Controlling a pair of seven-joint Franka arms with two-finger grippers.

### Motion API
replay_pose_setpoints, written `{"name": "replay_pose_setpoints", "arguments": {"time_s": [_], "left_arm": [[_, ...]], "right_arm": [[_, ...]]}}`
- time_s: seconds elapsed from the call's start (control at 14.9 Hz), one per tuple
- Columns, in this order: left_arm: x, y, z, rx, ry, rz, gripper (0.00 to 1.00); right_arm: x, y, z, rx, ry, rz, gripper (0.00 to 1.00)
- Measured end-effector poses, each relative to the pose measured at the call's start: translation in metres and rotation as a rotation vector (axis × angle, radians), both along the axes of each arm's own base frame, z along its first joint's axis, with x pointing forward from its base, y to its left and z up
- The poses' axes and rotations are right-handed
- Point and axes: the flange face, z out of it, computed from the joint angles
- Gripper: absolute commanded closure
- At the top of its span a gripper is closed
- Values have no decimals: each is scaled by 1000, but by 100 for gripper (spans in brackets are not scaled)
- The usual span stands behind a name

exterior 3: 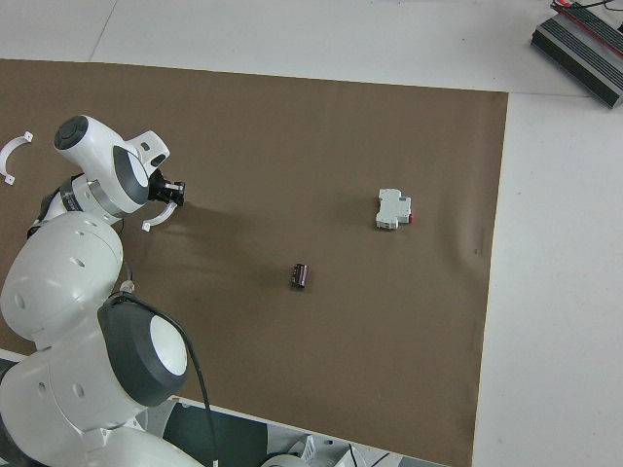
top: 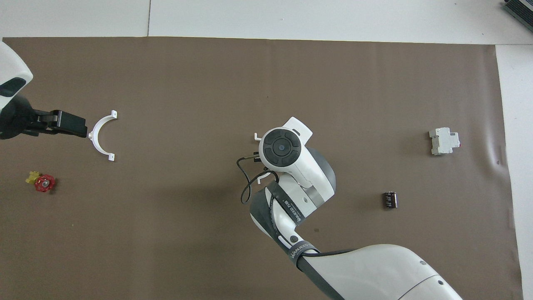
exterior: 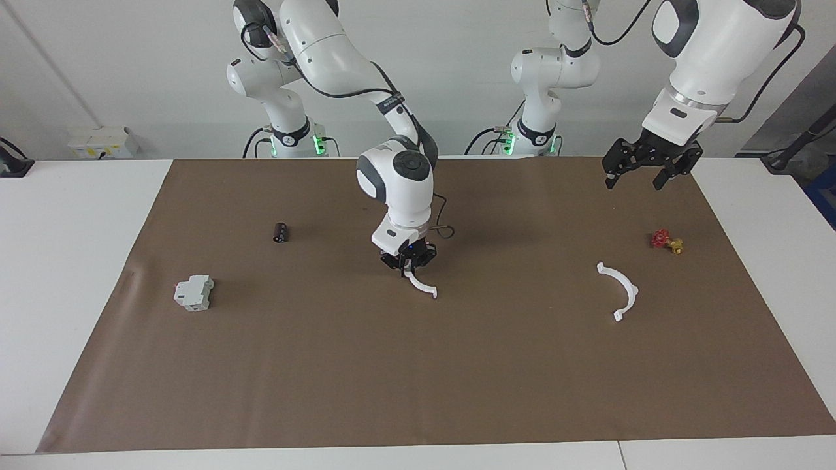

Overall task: Assemble drain pipe with both arms
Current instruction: 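Carry the clamp half to the table center and lower it, then open the right gripper and withdraw it to rest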

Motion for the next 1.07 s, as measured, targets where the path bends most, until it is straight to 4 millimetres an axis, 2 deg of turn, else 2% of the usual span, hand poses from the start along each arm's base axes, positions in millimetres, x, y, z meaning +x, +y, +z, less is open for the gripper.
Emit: {"name": "replay_pose_setpoints", "arguments": {"time_s": [0.34, 0.4, 0.47, 0.67, 0.8, 0.94, 1.07], "left_arm": [[0, 0, 0, 0, 0, 0, 0], [0, 0, 0, 0, 0, 0, 0], [0, 0, 0, 0, 0, 0, 0], [0, 0, 0, 0, 0, 0, 0], [0, 0, 0, 0, -1, 0, 0], [0, 0, 0, 0, -3, 0, 0], [3, 0, -6, -2, -22, 1, 0]], "right_arm": [[-1, 2, -4, 8, -6, -28, 100], [0, 2, -5, 8, -6, -28, 53], [0, 2, -6, 8, -6, -28, 1], [0, 2, -5, 9, -7, -28, 0], [1, 3, 3, 15, -17, -29, 0], [6, -2, 35, 27, -37, -46, 0], [18, -34, 93, 35, -59, -102, 0]]}}
